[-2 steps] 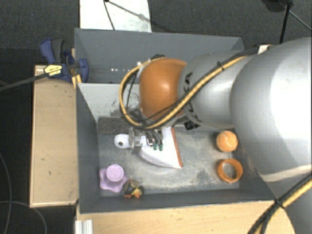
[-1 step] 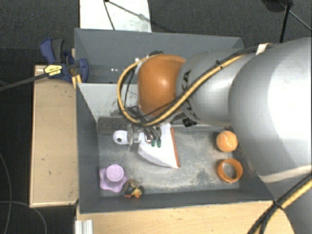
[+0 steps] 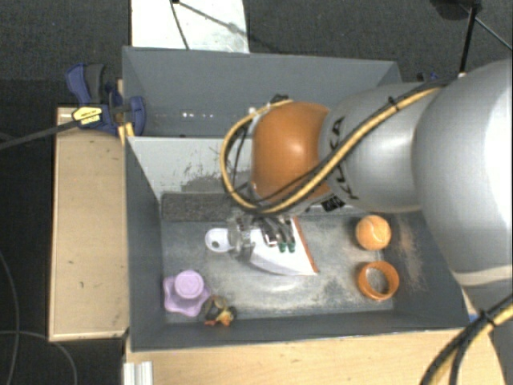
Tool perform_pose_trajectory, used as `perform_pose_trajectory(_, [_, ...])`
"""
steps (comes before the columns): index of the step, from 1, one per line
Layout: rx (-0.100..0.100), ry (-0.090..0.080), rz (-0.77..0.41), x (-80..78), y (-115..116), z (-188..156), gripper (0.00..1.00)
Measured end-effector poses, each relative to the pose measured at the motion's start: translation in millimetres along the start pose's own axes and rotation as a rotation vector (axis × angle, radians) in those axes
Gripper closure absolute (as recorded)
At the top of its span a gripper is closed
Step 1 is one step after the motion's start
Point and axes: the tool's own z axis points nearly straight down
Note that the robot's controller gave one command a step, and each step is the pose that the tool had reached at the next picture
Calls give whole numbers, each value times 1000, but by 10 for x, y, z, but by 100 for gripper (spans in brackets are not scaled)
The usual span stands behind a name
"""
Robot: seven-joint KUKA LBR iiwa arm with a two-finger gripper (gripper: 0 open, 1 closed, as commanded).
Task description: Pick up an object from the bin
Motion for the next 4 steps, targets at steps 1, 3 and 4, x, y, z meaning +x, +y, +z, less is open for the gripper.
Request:
perform_pose_trajectory(1, [2,-1,141,171,-79,-623,100])
perform_pose_trajectory(3, [2,-1,145,172,-80,-621,100])
perform_pose_trajectory(4, [0,-1,138,92,-179,-520,100])
